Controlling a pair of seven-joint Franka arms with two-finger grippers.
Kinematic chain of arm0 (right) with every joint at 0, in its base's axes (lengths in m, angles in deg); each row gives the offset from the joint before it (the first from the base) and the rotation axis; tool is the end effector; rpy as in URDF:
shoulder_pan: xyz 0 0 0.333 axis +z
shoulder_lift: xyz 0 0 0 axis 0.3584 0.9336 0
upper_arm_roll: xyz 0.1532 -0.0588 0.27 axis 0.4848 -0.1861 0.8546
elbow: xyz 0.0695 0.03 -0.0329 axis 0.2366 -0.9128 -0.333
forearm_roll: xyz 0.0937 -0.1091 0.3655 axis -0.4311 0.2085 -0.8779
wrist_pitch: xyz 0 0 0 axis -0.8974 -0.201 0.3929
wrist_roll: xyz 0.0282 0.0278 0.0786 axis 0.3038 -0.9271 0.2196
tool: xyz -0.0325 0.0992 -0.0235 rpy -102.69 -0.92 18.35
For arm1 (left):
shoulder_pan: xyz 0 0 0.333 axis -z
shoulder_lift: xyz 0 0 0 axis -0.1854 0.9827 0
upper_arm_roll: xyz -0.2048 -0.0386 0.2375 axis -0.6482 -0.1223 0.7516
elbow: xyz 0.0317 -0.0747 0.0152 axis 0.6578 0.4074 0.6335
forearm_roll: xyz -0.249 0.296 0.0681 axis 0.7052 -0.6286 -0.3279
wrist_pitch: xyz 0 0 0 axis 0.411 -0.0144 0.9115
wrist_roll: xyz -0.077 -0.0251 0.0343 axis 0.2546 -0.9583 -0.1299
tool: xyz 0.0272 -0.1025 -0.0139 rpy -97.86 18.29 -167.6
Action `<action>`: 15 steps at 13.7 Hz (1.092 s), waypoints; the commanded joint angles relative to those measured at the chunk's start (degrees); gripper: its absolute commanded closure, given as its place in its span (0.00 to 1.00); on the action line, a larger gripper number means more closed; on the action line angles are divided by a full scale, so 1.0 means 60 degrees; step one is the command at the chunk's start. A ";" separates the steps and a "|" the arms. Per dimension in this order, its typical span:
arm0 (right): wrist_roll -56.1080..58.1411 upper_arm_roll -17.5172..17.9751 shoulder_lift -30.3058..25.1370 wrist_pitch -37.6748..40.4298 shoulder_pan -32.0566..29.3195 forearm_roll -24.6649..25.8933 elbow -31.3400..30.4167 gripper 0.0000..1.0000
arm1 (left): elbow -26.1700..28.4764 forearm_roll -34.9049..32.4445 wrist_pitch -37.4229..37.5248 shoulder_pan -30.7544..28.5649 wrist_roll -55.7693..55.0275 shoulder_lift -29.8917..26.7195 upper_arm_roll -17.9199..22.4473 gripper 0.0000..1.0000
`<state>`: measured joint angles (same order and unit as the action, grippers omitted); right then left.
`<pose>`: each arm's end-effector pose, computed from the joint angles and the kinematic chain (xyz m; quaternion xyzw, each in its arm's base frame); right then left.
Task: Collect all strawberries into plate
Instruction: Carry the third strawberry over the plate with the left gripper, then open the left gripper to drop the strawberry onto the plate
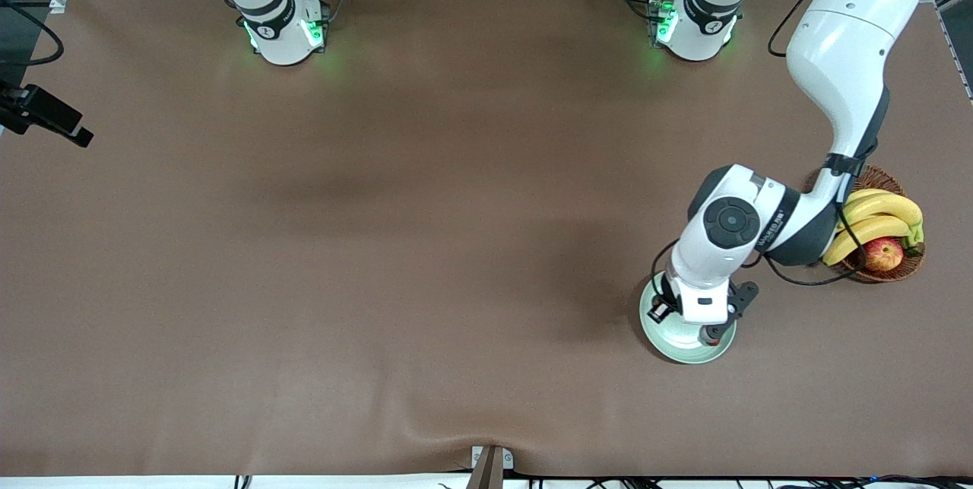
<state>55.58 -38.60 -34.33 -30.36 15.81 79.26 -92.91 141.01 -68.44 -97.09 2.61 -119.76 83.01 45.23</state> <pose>0.5359 -0.0334 0.6580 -0.9926 0.1181 -0.0251 0.0142 0.6868 -0.1829 0.2619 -0.9283 -0.3580 -0.1001 0.0107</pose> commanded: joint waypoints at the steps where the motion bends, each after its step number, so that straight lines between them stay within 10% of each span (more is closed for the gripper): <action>1: 0.0084 0.0109 -0.0123 -0.0042 -0.0146 0.0171 -0.0041 0.00 | -0.0175 -0.0494 -0.0397 0.0056 0.0306 0.0220 0.0328 1.00; 5: 0.0040 0.0109 -0.0108 -0.0086 -0.0132 0.0171 -0.0041 0.00 | -0.0175 -0.1241 -0.0998 0.0056 0.0365 0.0455 0.0899 0.99; 6: 0.0025 0.0109 -0.0108 -0.0072 -0.0131 0.0171 -0.0041 0.00 | -0.0189 -0.1242 -0.1072 0.0056 0.0380 0.0484 0.0915 0.68; 7: 0.0011 0.0109 -0.0108 -0.0072 -0.0131 0.0171 -0.0041 0.00 | -0.0189 -0.1242 -0.1131 0.0042 0.0612 0.0514 0.0915 0.01; 15: -0.0004 0.0109 -0.0093 0.0016 -0.0131 0.0171 -0.0056 0.00 | 0.0672 -0.0907 -0.1044 0.0012 0.1373 -0.0947 0.0915 0.00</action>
<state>55.58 -38.63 -34.33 -30.46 15.81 79.28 -92.91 140.20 -74.40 -103.70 2.66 -113.71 83.12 50.52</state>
